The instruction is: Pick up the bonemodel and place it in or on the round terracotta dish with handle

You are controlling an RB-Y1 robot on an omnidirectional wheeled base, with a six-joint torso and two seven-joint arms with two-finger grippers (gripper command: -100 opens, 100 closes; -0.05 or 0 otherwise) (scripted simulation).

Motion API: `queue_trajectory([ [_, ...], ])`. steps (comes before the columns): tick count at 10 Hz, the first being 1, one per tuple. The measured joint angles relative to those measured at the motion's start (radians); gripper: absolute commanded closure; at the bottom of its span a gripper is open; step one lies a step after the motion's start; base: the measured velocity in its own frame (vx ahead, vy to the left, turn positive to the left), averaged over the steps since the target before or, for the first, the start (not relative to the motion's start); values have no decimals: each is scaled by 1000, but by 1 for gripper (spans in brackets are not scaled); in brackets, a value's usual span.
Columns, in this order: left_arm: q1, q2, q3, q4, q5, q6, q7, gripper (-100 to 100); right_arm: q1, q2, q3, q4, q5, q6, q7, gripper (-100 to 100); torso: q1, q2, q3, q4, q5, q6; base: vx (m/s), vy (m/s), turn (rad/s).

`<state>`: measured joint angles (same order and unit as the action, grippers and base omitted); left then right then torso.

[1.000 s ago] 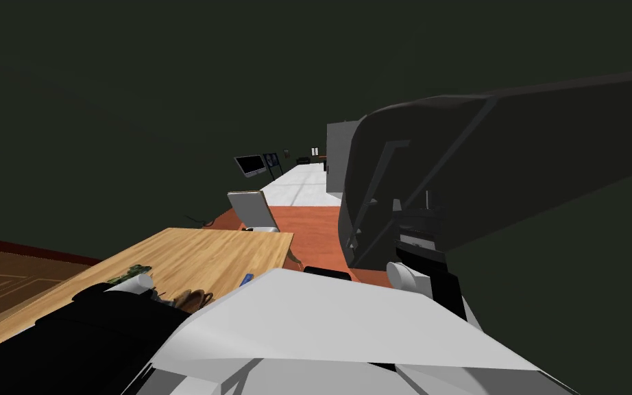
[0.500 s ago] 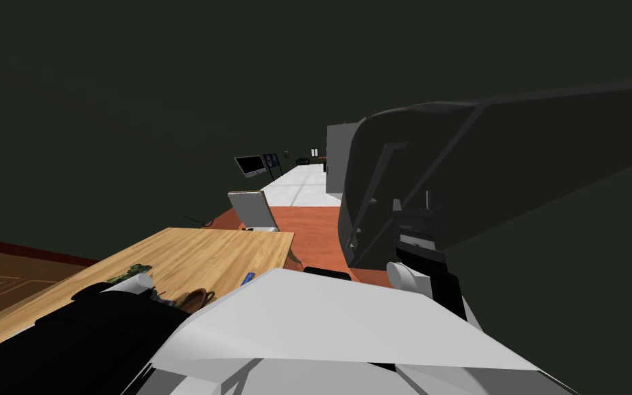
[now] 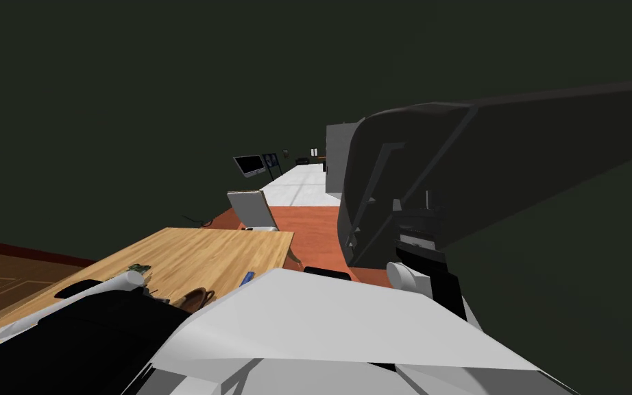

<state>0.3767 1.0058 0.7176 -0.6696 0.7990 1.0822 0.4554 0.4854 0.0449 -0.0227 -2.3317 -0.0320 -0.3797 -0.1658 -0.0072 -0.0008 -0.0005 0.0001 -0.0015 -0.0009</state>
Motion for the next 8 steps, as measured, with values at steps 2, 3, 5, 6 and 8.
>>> queue_trajectory([
  [2, 21, 23, 12, -27, 17, 39, 10, -100, 0, 0, 0, 0, 0, 0, 0, 0, 0, 0, 0, 0, 0, 0, -16, -16, -6],
  [3, 21, 25, 13, -25, 18, 42, 8, 0, 0, 0, 0, 0, 0, 0, 0, 0, 1, -1, 0, 0, 0, 0, 0, 0, 0],
  [5, 21, 25, 13, -25, 18, 41, 8, 0, 0, 0, 0, 0, 0, 0, 0, 0, 2, -2, -1, 0, 1, 0, 0, 0, 0],
  [6, 21, 25, 13, -25, 18, 41, 8, 0, 0, 0, 0, 0, 0, 0, 0, 0, 2, -2, -1, 0, 1, 0, 0, 0, 0],
  [8, 21, 25, 13, -25, 18, 41, 8, 0, 0, 0, 0, 0, 0, 0, 0, 0, 2, -2, -1, 0, 1, 0, 0, 0, 0],
])
